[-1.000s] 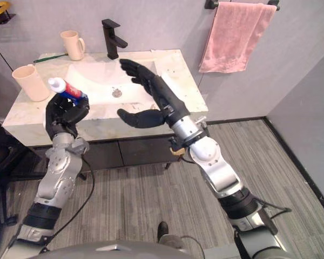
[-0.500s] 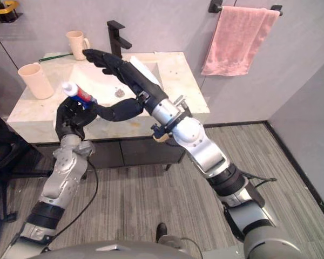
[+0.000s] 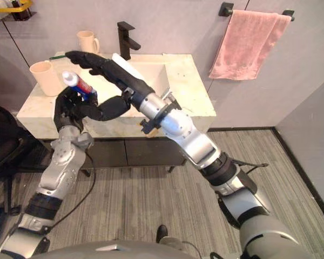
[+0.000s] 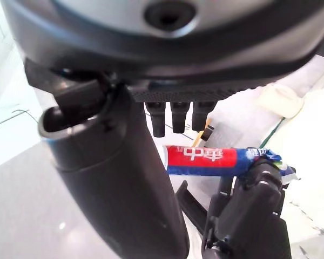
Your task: Organize the bathroom.
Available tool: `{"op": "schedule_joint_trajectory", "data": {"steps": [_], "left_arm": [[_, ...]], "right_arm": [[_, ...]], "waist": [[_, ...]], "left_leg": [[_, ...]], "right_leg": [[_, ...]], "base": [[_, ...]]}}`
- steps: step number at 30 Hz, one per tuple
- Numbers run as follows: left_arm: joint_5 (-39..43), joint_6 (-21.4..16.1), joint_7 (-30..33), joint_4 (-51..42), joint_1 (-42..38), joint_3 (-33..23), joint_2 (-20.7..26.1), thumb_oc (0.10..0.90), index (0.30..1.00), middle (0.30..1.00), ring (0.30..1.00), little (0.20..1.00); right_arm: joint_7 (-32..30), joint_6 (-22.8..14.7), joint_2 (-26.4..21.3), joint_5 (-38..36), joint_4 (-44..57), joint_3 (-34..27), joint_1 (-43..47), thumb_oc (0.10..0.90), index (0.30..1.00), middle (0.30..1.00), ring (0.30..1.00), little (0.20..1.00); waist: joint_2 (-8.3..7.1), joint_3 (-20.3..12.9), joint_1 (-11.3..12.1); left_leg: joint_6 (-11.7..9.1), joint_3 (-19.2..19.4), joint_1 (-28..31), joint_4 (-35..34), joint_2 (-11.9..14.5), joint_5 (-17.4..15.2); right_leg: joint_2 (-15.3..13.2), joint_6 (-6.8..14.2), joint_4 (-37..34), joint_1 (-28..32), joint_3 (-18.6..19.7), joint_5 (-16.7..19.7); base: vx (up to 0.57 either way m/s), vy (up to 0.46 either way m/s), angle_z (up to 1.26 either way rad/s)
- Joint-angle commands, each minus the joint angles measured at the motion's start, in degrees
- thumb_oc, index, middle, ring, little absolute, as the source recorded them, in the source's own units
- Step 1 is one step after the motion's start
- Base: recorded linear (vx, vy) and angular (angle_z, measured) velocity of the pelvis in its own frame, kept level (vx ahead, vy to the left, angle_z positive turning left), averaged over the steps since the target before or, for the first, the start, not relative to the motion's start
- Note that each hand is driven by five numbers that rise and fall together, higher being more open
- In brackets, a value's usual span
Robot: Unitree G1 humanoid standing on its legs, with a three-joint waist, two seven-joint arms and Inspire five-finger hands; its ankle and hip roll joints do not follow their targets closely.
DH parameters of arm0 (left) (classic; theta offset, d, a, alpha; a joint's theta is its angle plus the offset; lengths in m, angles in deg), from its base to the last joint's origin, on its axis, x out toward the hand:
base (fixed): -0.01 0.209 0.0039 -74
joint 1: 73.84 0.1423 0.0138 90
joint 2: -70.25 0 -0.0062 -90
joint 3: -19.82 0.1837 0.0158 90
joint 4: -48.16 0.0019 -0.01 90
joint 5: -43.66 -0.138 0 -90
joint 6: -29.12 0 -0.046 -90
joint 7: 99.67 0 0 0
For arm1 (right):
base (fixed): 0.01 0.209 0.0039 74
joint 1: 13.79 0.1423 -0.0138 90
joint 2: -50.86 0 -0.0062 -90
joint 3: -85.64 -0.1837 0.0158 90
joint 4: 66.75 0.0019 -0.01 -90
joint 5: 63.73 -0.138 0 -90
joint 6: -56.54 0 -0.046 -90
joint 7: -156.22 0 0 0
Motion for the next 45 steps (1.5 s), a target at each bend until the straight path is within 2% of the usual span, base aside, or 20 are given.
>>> {"op": "schedule_joint_trajectory", "data": {"steps": [1, 13, 14, 15, 16, 17, 18, 19, 39, 40, 41, 42, 44, 45], "left_arm": [[-5.39, -3.74, -2.61, -4.82, -10.31, 1.08, 4.2, 0.4, 0.3, 0.3, 0.3, 0.3], [-5.64, -2.47, -1.89, -4.19, -11.6, 1.35, 3.95, 0.4, 0.3, 0.3, 0.3, 0.3], [-5.68, -2.41, -1.83, -4.24, -11.62, 1.39, 3.94, 0.4, 0.3, 0.3, 0.3, 0.3], [-5.93, -2.36, -1.7, -4.3, -11.66, 1.5, 3.88, 0.4, 0.3, 0.3, 0.3, 0.3], [-5.96, -2.38, -1.68, -4.29, -11.67, 1.52, 3.86, 0.4, 0.3, 0.3, 0.3, 0.3], [-6.1, -2.65, -1.83, -4.18, -11.6, 1.44, 3.77, 0.4, 0.3, 0.3, 0.3, 0.3], [-6.11, -2.7, -1.86, -4.14, -11.61, 1.41, 3.74, 0.4, 0.3, 0.3, 0.3, 0.3], [-6.12, -2.68, -1.91, -4.26, -11.53, 1.35, 3.67, 0.4, 0.3, 0.3, 0.3, 0.3], [-7.1, -1.87, -0.24, -4.53, -10.56, 0.36, 3.65, 0.4, 0.3, 0.3, 0.3, 0.3], [-7.28, -1.81, -0.03, -4.52, -10.14, 0.19, 3.57, 0.417, 0.326, 0.326, 0.326, 0.326], [-7.48, -1.7, 0.32, -4.38, -9.62, 0.04, 3.44, 0.48, 0.42, 0.42, 0.42, 0.42], [-7.87, -1.63, 0.4, -4.33, -9.08, -0.21, 3.28, 0.563, 0.545, 0.545, 0.545, 0.545], [-8.59, -1.37, 0.85, -4.37, -7.23, -1.0, 2.93, 0.598, 0.596, 0.596, 0.596, 0.596], [-8.94, -1.3, 0.87, -4.37, -6.5, -1.35, 2.84, 0.653, 0.679, 0.679, 0.679, 0.679]], "right_arm": [[-3.79, -2.99, 4.14, -0.79, -0.99, -2.02, 8.46, 0.8, 0.9, 0.9, 0.9, 0.9], [-3.42, -2.25, 5.19, -1.22, -1.14, -1.34, 10.36, 0.8, 0.9, 0.9, 0.9, 0.9], [-3.48, -2.24, 5.17, -1.27, -1.17, -1.35, 10.42, 0.776, 0.865, 0.865, 0.865, 0.865], [-3.73, -2.41, 5.13, -1.39, -1.36, -1.4, 10.63, 0.64, 0.66, 0.66, 0.66, 0.66], [-3.78, -2.49, 5.12, -1.36, -1.42, -1.4, 10.68, 0.569, 0.554, 0.554, 0.554, 0.554], [-3.93, -2.89, 5.15, -0.92, -1.9, -1.53, 10.94, 0.478, 0.418, 0.418, 0.418, 0.418], [-4.01, -2.95, 5.13, -0.86, -2.01, -1.54, 11.02, 0.464, 0.396, 0.396, 0.396, 0.396], [-4.23, -2.92, 5.06, -0.88, -2.07, -1.59, 11.15, 0.405, 0.307, 0.307, 0.307, 0.307], [-4.35, -3.52, 4.17, 1.81, -2.59, -2.32, 11.28, 0.4, 0.3, 0.3, 0.3, 0.3], [-4.26, -3.81, 3.87, 1.91, -2.75, -2.34, 11.4, 0.4, 0.3, 0.3, 0.3, 0.3], [-4.34, -3.83, 3.63, 1.74, -2.9, -2.34, 11.8, 0.4, 0.3, 0.3, 0.3, 0.3], [-4.42, -3.97, 3.52, 1.96, -3.02, -2.42, 11.92, 0.4, 0.3, 0.3, 0.3, 0.3], [-4.31, -4.17, 3.14, 2.32, -3.08, -2.75, 12.23, 0.4, 0.3, 0.3, 0.3, 0.3], [-4.3, -4.25, 2.87, 2.25, -3.02, -2.85, 12.23, 0.4, 0.3, 0.3, 0.3, 0.3]], "waist": [[-2.25, -5.42, -0.39], [-2.06, -5.85, -0.34], [-2.05, -5.85, -0.34], [-2.07, -5.87, -0.31], [-2.07, -5.87, -0.3], [-2.09, -5.85, -0.19], [-2.1, -5.85, -0.17], [-2.14, -5.85, -0.13], [-2.31, -5.5, 0.07], [-2.36, -5.5, 0.21], [-2.45, -5.49, 0.38], [-2.51, -5.47, 0.55], [-2.62, -5.53, 1.05], [-2.7, -5.55, 1.21]], "left_leg": [[2.7, 0.78, -2.03, 2.89, -4.3, -1.38], [2.68, 0.5, -2.11, 2.65, -4.35, -1.2], [2.66, 0.5, -2.13, 2.66, -4.34, -1.19], [2.64, 0.51, -2.14, 2.67, -4.32, -1.21], [2.64, 0.52, -2.13, 2.67, -4.32, -1.21], [2.65, 0.47, -2.18, 2.61, -4.33, -1.17], [2.66, 0.48, -2.19, 2.59, -4.33, -1.16], [2.65, 0.47, -2.21, 2.61, -4.34, -1.17], [2.79, 0.32, -2.12, 2.75, -4.4, -1.32], [2.78, 0.27, -2.16, 2.78, -4.41, -1.32], [2.74, 0.23, -2.2, 2.8, -4.36, -1.31], [2.76, 0.09, -2.24, 2.75, -4.34, -1.27], [2.78, -0.24, -2.21, 2.32, -4.27, -1.04], [2.8, -0.38, -2.22, 2.26, -4.27, -1.02]], "right_leg": [[0.98, 0.21, -0.36, 2.94, 2.13, -4.85], [0.83, 0.22, -0.36, 2.81, 1.9, -4.96], [0.82, 0.22, -0.36, 2.8, 1.88, -4.96], [0.81, 0.23, -0.36, 2.81, 1.81, -4.98], [0.81, 0.23, -0.36, 2.82, 1.79, -4.99], [0.81, 0.22, -0.36, 2.79, 1.75, -5.0], [0.8, 0.22, -0.36, 2.78, 1.74, -5.0], [0.76, 0.24, -0.36, 2.78, 1.7, -4.99], [0.71, 0.21, -0.36, 3.04, 1.47, -5.06], [0.73, 0.21, -0.36, 3.06, 1.42, -5.09], [0.7, 0.17, -0.36, 3.1, 1.28, -5.16], [0.69, 0.15, -0.36, 3.1, 1.17, -5.18], [0.74, 0.08, -0.36, 3.18, 0.89, -5.29], [0.74, 0.04, -0.36, 3.22, 0.84, -5.35]], "base": [[0.0, 0.0, 0.0], [0.0, 0.0, 0.0], [0.0, 0.0, 0.0], [0.0, 0.0, 0.0], [0.0, 0.0, 0.0], [0.0, 0.0, 0.0], [0.0, 0.0, 0.0], [0.0, 0.0, 0.0], [0.0, 0.0, 0.0], [0.0, 0.0, 0.0], [0.0, 0.0, 0.0], [0.0, 0.0, 0.0], [-0.01, 0.018, 0.05], [-0.01, 0.034, 0.09]]}}
